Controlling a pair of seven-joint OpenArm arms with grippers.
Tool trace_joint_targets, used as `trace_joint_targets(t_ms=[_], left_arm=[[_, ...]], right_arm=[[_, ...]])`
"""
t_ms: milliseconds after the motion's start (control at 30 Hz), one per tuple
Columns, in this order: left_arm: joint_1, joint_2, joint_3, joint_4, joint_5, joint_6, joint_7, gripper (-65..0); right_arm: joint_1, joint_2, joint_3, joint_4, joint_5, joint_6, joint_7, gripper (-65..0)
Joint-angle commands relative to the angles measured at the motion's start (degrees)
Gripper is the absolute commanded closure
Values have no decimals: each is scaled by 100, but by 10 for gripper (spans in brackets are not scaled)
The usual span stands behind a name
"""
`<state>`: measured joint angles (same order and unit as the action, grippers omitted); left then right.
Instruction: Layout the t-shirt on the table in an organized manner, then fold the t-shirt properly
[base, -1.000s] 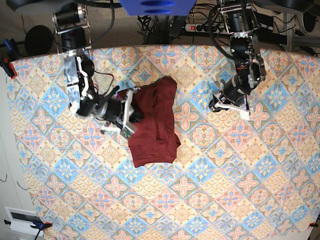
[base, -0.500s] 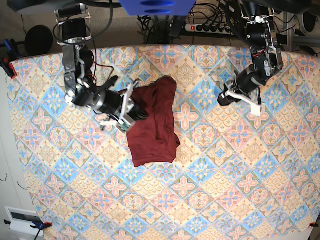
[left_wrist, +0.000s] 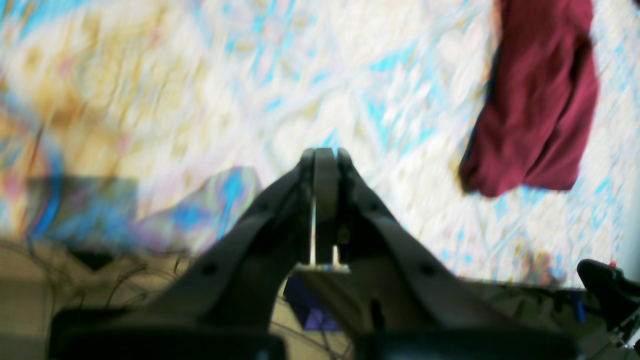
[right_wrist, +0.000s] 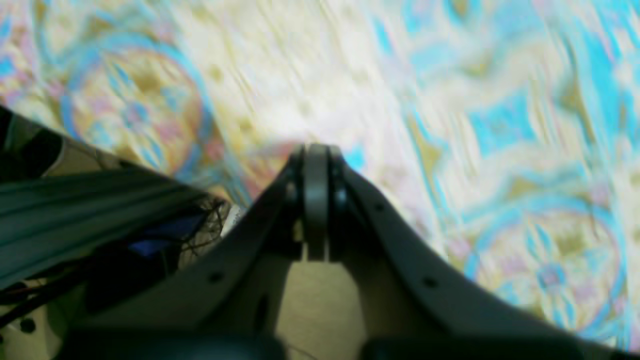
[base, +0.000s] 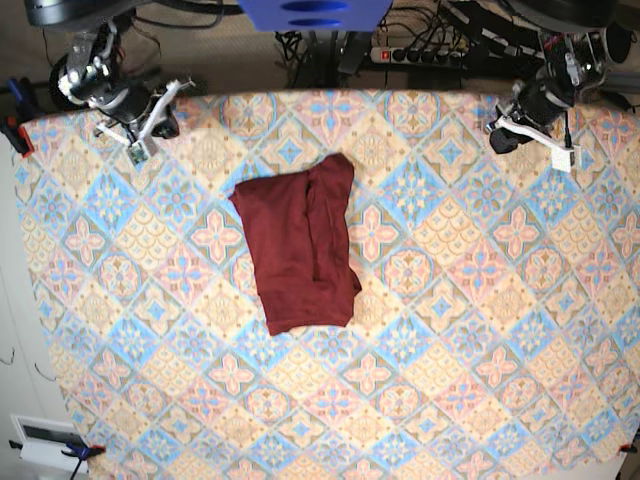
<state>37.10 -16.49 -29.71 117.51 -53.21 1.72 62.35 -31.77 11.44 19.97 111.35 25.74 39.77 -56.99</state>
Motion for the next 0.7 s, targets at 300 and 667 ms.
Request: trace_joint_targets(t_ms=[300,667], left_arm=[[1103,-87,-954,104,-72,-18,-112,0],[1868,-96,-602,-222,420,-18,-129,0]], right_arm=[[-1179,38,1480,166,789,23,174,0],[-1777,-76,1630,-133,-117,23,174,0]])
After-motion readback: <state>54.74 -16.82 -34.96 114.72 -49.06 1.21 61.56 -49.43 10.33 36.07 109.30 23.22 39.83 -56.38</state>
